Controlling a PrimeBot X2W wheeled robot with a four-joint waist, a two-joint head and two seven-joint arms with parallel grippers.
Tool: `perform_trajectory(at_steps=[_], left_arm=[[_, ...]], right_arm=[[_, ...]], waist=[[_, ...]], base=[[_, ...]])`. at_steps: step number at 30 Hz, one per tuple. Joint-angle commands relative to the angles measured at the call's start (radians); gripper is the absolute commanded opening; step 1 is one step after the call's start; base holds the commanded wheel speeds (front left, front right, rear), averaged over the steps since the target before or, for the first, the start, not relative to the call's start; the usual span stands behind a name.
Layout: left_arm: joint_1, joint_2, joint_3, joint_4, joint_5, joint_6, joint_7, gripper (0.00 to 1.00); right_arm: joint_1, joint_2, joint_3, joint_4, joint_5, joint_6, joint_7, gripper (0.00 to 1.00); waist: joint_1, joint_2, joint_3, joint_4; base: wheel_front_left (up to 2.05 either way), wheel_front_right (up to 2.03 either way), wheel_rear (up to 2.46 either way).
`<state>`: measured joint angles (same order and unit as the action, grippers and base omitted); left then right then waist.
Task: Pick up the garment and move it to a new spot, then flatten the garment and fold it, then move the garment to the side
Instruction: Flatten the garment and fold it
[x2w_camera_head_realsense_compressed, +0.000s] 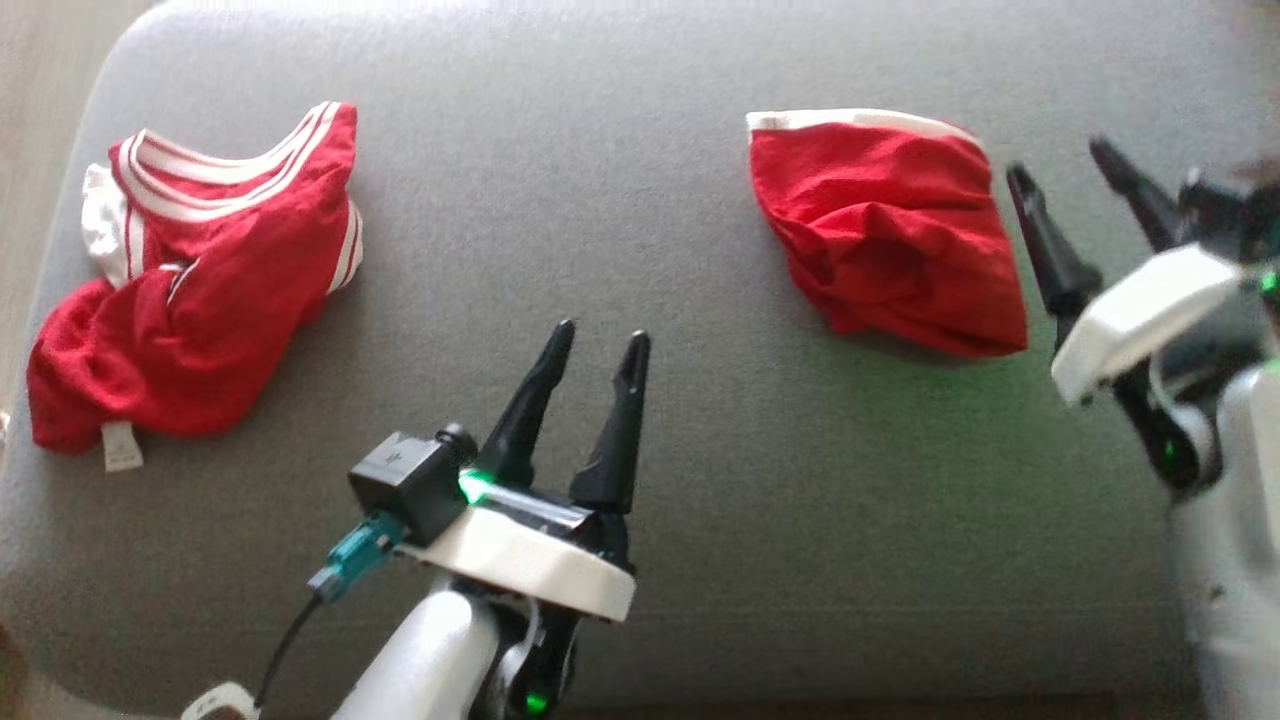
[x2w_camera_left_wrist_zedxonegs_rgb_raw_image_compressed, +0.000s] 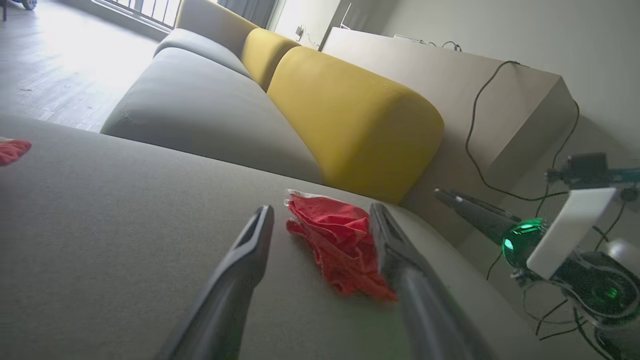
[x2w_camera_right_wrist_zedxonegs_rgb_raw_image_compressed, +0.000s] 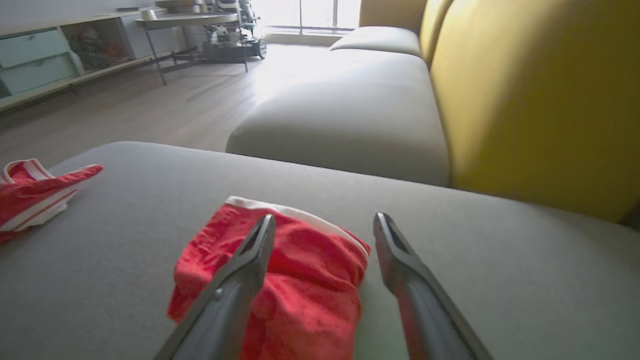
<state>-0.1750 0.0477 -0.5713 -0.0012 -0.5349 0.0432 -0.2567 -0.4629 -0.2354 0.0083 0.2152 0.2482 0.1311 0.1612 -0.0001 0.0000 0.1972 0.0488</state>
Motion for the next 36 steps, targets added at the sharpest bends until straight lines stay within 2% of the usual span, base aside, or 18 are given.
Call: perform_trajectory(at_steps=[1, 5, 6, 8, 11, 15, 24, 27, 31, 36], left_arm=[[-0.013, 0.003, 0.041, -0.040, 0.015, 0.008, -0.005, 1.00], [0.009, 0.003, 0.054, -0.054, 0.043, 0.014, -0.005, 1.00], [0.014, 0.003, 0.056, -0.058, 0.046, 0.016, -0.005, 1.00], [0.023, 0.003, 0.058, -0.068, 0.050, 0.021, -0.005, 1.00], [0.030, 0.003, 0.053, -0.078, 0.050, 0.024, -0.005, 1.00], [0.028, 0.003, 0.038, -0.083, 0.048, 0.021, -0.005, 1.00], [-0.002, 0.003, 0.012, -0.093, 0.044, 0.024, -0.005, 1.00], [-0.006, 0.003, 0.005, -0.091, 0.038, 0.026, -0.005, 1.00], [-0.006, 0.003, 0.002, -0.090, 0.028, 0.030, -0.005, 1.00], [-0.003, 0.003, 0.005, -0.091, 0.025, 0.033, -0.005, 1.00]], right_arm=[[0.011, 0.011, 0.004, -0.044, -0.021, 0.000, -0.017, 1.00], [0.102, 0.030, -0.030, -0.048, -0.058, 0.000, -0.039, 1.00], [0.122, 0.037, -0.037, -0.049, -0.058, 0.000, -0.043, 0.90], [0.155, 0.045, -0.046, -0.050, -0.061, 0.000, -0.051, 0.00], [0.169, 0.045, -0.051, -0.044, -0.078, 0.000, -0.066, 0.00], [0.107, 0.030, -0.036, 0.002, -0.123, 0.000, -0.099, 0.00], [-0.131, -0.016, 0.039, 0.254, -0.204, 0.000, -0.087, 0.00], [-0.173, -0.024, 0.057, 0.350, -0.222, 0.000, -0.044, 0.00], [-0.171, -0.003, 0.133, 0.428, -0.175, 0.000, 0.013, 0.00], [-0.137, 0.013, 0.229, 0.442, -0.112, 0.000, 0.032, 0.00]], waist=[[0.0001, 0.0000, -0.020, -0.017], [0.0001, 0.0000, -0.042, -0.016], [0.0001, 0.0000, -0.045, -0.013], [0.0001, 0.0000, -0.048, -0.004], [0.0001, 0.0000, -0.044, 0.018], [0.0001, 0.0000, -0.031, 0.053], [0.0001, 0.0000, 0.020, 0.125], [0.0001, 0.0000, 0.023, 0.137], [0.0001, 0.0000, 0.017, 0.142], [0.0001, 0.0000, 0.012, 0.137]], base=[[0.00, 0.00, 0.00], [0.00, 0.00, 0.00], [0.00, 0.00, 0.00], [0.00, 0.00, 0.00], [0.00, 0.00, 0.00], [0.00, 0.00, 0.00], [0.00, 0.00, 0.00], [0.00, 0.00, 0.00], [0.00, 0.00, 0.00], [0.00, 0.00, 0.00]])
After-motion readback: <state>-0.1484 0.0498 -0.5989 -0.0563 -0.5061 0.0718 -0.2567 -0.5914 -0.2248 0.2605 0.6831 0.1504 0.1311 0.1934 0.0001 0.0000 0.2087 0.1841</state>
